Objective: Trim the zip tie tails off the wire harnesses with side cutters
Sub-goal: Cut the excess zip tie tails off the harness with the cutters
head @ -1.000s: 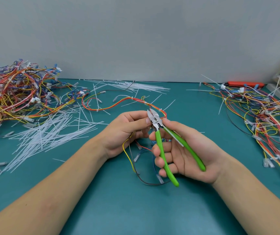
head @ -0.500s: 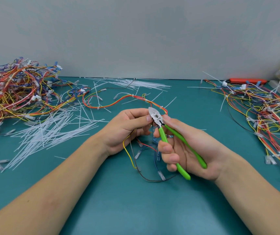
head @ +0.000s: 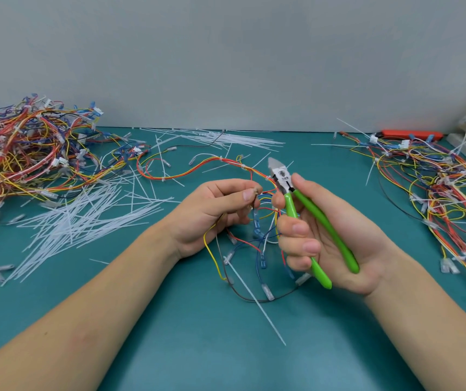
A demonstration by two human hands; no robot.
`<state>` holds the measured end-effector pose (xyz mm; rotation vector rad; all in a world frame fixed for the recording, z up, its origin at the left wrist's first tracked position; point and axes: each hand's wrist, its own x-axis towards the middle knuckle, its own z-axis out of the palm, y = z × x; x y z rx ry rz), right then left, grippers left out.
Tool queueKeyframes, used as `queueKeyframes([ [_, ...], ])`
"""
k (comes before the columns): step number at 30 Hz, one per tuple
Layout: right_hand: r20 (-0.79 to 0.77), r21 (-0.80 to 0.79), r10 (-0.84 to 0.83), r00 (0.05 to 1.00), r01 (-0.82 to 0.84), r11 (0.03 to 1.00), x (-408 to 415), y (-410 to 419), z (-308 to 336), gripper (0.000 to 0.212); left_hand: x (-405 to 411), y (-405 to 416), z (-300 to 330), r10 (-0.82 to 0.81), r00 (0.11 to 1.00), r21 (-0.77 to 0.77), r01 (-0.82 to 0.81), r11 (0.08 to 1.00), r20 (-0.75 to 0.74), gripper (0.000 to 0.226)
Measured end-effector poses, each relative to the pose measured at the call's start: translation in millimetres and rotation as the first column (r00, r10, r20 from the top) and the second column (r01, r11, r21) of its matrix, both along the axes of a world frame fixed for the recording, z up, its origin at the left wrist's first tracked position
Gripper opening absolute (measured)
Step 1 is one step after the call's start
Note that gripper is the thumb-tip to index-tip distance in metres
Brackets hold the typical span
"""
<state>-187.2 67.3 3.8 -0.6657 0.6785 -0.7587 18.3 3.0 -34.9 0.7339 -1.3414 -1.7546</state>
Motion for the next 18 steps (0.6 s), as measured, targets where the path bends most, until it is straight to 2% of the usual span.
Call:
queueKeyframes([
  [6,0.038,0.0,-0.16,0.986,0.16,0.987,-11.3,-6.2,2.1,0.042,-0.5,-0.2,1.9,0.005,1.0,0.02,-0.005,1.0,-0.029,0.013],
  [10,-0.059,-0.072,-0.365,0.929,0.361,0.93,-17.4,-10.9,1.4,0.047,-0.8,0.6,5.0,0.018,0.999,0.045,-0.016,0.999,-0.049,0.015],
  [14,-0.239,-0.303,-0.631,0.738,0.56,0.771,-22.0,-15.8,-6.2,0.018,0.5,1.4,6.5,0.006,0.997,0.059,-0.001,0.998,-0.08,0.008],
  [16,-0.37,-0.463,-0.722,0.585,0.557,0.689,-26.1,-18.0,-9.4,0.01,1.6,0.8,6.5,0.007,0.995,0.077,0.001,0.997,-0.1,0.009],
  [18,-0.458,-0.563,-0.75,0.476,0.497,0.66,-28.3,-18.8,-12.6,0.01,3.1,-0.7,5.5,0.024,0.99,0.116,-0.008,0.993,-0.136,0.014],
])
